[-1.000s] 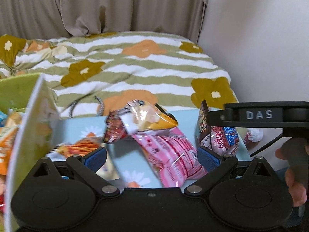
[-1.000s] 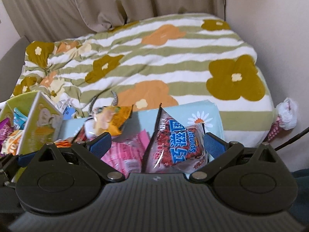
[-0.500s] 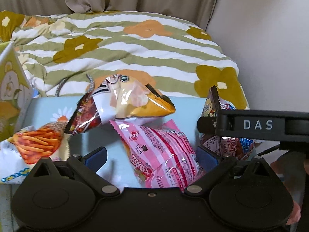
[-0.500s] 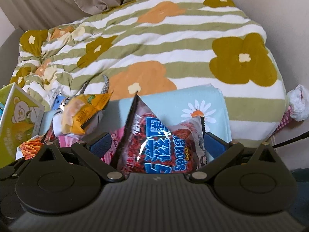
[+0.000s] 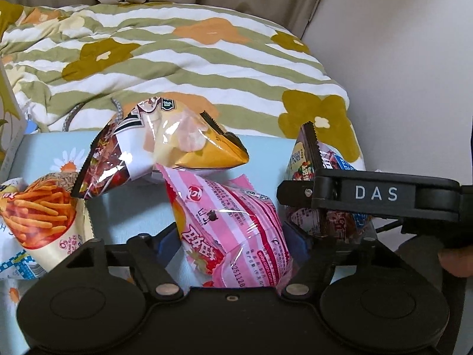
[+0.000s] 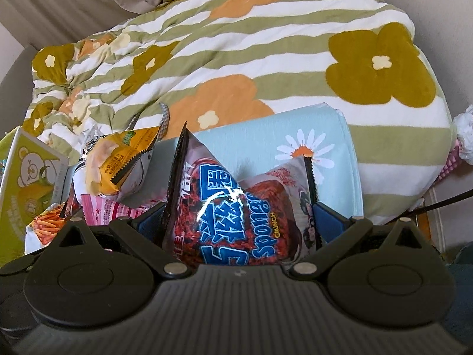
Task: Organize snacks
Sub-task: 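Carry the pink and blue-red bags into the yellow box and open both tools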
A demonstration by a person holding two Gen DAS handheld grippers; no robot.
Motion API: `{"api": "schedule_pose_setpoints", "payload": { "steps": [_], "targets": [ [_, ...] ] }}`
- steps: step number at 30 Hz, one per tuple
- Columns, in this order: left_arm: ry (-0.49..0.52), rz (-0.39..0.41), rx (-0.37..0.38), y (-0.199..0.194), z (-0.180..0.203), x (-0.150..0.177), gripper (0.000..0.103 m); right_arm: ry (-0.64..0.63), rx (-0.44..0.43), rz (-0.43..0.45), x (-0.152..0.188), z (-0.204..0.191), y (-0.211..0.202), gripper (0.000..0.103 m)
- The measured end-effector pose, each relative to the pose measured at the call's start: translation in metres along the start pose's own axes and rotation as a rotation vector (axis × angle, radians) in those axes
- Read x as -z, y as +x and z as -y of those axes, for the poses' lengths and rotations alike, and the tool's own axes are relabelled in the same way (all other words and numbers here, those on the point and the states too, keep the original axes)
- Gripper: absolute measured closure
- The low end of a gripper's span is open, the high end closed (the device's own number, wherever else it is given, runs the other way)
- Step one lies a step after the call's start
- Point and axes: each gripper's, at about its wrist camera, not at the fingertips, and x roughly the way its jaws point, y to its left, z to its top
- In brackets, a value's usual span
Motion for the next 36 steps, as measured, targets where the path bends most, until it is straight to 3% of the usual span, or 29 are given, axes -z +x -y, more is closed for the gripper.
{"api": "schedule_pose_setpoints", "payload": {
  "steps": [14,17,23,31,36],
  "targets": [
    [0.039,-0.001,-0.014,-0.018,-0.001,0.019,0.031,-0.003,-0.021,-0.013,0.003,0.002,0.0,0.0],
    [0.047,0.006,-0.016,-0.024,-0.001,0.023,0.031,-0.007,-0.035,-0.005,0.006,0.003,-0.005,0.01],
    [0.062,0.031,-0.012,-0.039,-0.001,0.027,0.032,0.032,-0.048,0.018,0.013,0.006,-0.019,0.016],
    [0.068,0.112,0.013,-0.087,-0.008,0.032,0.032,0.035,-0.051,0.103,0.023,-0.01,-0.063,0.016],
    [0.065,0.199,0.012,-0.134,-0.026,0.026,0.032,0.015,-0.074,0.158,0.027,-0.042,-0.095,0.016]
  ]
}}
